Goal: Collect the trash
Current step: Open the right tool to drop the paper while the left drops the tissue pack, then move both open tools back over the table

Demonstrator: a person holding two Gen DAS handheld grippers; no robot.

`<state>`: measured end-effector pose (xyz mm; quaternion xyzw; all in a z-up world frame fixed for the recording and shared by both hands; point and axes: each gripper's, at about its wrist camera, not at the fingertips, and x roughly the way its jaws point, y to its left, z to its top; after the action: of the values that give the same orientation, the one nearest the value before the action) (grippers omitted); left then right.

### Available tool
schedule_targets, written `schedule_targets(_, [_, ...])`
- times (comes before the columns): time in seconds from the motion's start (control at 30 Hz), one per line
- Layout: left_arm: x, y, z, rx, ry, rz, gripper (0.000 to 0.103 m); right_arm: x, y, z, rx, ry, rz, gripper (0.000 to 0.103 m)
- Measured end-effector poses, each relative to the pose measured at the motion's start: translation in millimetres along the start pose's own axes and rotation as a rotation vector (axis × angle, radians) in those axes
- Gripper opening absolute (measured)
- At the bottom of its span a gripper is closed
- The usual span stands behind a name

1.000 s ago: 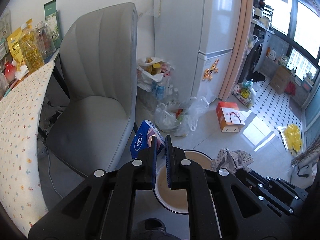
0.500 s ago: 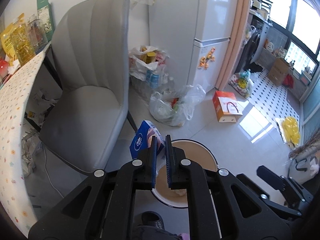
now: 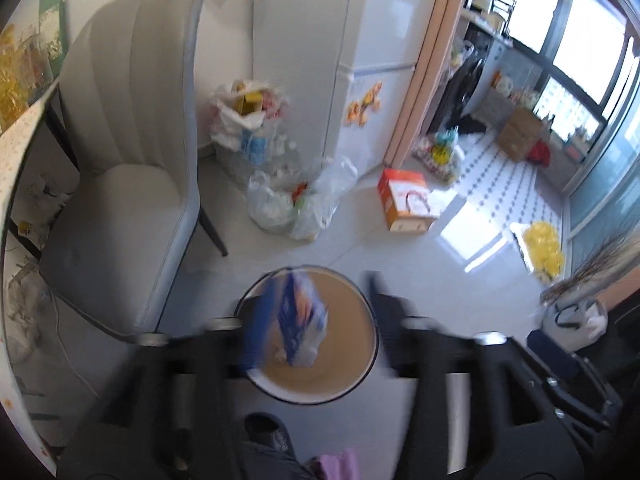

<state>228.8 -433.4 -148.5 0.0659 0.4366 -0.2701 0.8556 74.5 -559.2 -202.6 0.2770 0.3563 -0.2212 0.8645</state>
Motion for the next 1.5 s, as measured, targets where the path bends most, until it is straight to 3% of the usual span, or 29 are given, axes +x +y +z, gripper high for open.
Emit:
schedule_targets(0.17, [-22.1, 0.3, 3.3, 0.013, -0.043, -0.024, 0.070, -7.7, 2.3, 0.4, -0.006, -0.006, 0.017, 0.059])
schedule_targets(0.3, [-36.9, 9.4, 5.7, -0.003, -0.062, -0.006, 0.071, -17.7, 10.2, 1.0, -0.018, -0.023, 0.034, 0.060])
schedule_targets(0.4, [-58.9, 20.0, 7.0, -0.026, -0.102, 0.022, 0.074, -25.3, 17.9, 1.0, -0.029, -0.031, 0.050, 0.064])
schedule_targets(0.47, [-81.1, 30.8, 6.6, -0.043, -0.143, 0.047, 0.080, -29.3, 23.9, 2.8, -0.036, -0.042, 0.063, 0.074])
schedule_targets(0.67, [-140.6, 63.0, -4.7, -0.065, -0.246, 0.159, 0.092, -49.9, 65.2, -0.3, -0.094, -0.072, 0.149, 0.081])
schedule_targets(1.07, [-221.7, 142.4, -49.1, -0.196, -0.339, 0.270, 0.097, -100.3, 149.4, -18.2, -0.235, -0.133, 0.267, 0.095])
schedule_targets(1.5, [-287.6, 211.7, -105.4, -0.325, -0.416, 0.362, 0.097, -135.3, 220.8, -57.7, -0.362, -0.133, 0.348, 0.095])
